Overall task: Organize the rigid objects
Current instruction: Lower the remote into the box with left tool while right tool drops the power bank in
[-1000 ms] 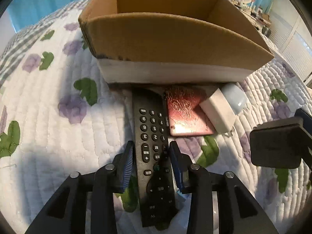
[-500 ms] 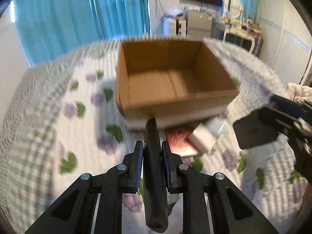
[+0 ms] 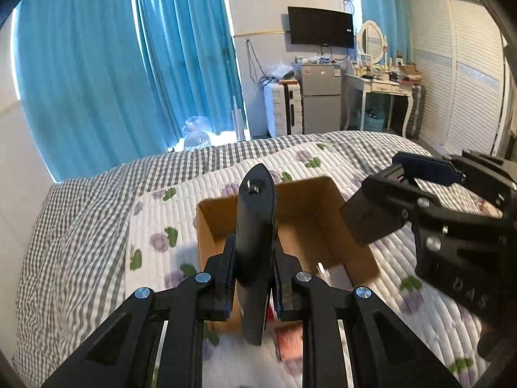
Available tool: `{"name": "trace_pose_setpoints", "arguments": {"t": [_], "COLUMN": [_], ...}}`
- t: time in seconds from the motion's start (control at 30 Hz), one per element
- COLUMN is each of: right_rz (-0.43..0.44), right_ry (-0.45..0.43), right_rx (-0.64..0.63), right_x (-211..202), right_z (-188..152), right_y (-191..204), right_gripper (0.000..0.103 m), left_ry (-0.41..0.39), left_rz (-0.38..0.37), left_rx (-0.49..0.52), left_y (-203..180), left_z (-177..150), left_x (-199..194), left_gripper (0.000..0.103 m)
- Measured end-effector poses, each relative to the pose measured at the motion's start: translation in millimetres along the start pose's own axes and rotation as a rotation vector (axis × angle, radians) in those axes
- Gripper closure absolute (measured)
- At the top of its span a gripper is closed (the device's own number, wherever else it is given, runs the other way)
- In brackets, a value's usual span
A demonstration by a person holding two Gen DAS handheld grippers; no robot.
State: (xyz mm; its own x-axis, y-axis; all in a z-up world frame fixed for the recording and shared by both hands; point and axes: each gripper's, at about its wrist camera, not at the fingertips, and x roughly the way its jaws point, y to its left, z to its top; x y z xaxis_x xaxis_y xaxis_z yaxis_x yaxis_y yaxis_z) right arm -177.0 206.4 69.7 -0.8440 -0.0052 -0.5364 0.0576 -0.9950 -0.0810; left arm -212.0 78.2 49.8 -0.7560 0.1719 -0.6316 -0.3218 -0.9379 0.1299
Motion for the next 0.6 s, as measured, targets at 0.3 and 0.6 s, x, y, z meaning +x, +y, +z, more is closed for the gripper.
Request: {"name": "trace_pose_setpoints", "arguments": {"t": [0.3,0.6], "right_rz": [0.020,0.036], "right_ry": [0.080,0.149], "right_rx": [0.018,0.013], "right_x": [81,118], "right_z": [0,-21], "right_y": [-18,-31], "right_gripper": [0.064,0.064], "left_ry": [0.100,0.156], "left_rz": [0.019,0.018], "left_rx": [-0.006,-0.012], "left_y": [0,2], "left_z": [9,-7], "left_x": [93,132], "left_gripper": [0.084,0.080]}}
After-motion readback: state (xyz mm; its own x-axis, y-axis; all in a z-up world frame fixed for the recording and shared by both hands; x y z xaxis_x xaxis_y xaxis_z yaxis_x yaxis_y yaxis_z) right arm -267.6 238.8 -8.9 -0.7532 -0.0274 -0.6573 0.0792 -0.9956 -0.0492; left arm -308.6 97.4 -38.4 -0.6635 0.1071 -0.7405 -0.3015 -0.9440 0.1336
